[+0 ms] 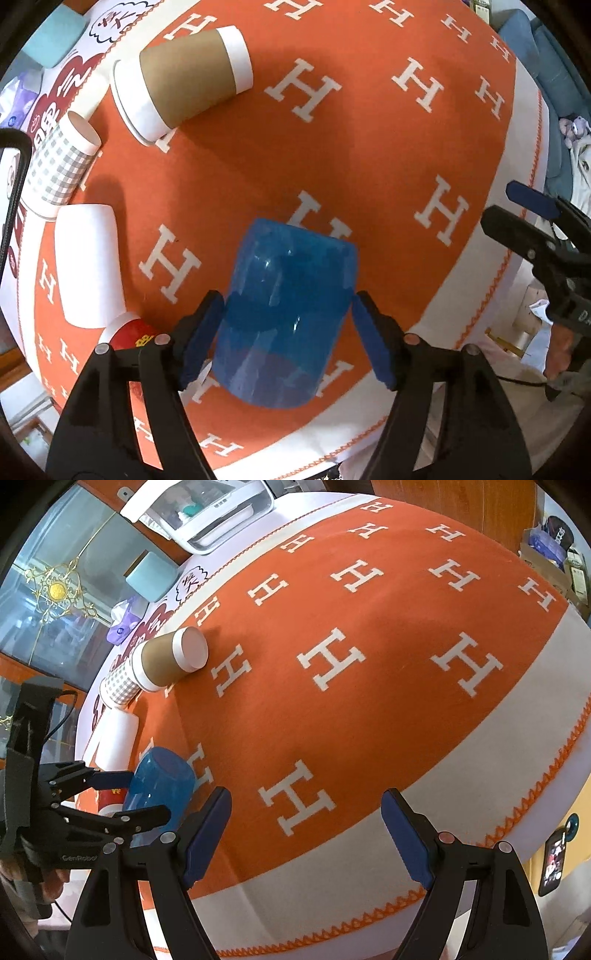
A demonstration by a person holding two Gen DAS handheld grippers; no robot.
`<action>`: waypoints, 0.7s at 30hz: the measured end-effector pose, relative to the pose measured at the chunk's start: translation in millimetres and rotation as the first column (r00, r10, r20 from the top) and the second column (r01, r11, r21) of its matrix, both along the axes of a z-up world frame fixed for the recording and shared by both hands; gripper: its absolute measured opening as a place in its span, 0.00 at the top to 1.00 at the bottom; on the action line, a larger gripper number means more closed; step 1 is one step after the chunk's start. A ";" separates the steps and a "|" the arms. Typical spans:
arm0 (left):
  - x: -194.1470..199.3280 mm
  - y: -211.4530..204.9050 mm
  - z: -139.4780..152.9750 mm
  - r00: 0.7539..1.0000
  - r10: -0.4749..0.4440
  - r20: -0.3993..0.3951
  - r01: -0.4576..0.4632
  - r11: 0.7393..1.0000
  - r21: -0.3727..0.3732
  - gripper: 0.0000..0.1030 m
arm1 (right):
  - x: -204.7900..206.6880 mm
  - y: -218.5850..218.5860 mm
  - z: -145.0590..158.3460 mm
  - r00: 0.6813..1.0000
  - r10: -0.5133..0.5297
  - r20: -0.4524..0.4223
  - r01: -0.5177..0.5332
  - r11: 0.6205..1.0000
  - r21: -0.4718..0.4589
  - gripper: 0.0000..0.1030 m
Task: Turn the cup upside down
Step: 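Close the left gripper around the blue cup's body and lift it, then carry the blue cup with the left gripper toward the right gripper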
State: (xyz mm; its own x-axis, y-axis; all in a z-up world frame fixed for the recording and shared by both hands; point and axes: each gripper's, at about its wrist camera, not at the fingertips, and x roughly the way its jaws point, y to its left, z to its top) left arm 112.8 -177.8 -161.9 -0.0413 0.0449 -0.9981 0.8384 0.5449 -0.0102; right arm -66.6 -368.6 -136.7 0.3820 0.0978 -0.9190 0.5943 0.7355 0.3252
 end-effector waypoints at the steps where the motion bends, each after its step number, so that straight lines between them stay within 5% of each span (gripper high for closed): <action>1: -1.2 -0.2 -1.1 1.000 -0.005 0.005 0.005 1.000 -0.003 0.31 | -0.2 0.3 -0.6 1.000 0.000 -0.001 0.000 1.000 0.000 0.17; 9: -9.3 -2.6 -12.2 0.999 0.005 0.035 -0.004 1.000 -0.019 0.30 | 0.5 5.2 -0.5 1.000 0.013 0.002 -0.013 1.000 -0.001 0.17; 16: -17.5 3.2 -14.9 0.981 0.186 -0.052 -0.185 0.982 0.023 0.31 | -0.8 5.1 2.8 1.000 0.023 0.004 -0.023 1.000 -0.003 0.17; 21: -32.0 19.2 -9.9 0.938 0.332 -0.101 -0.326 0.943 0.070 0.31 | 2.5 8.5 9.8 0.998 0.053 0.018 -0.053 0.999 -0.008 0.17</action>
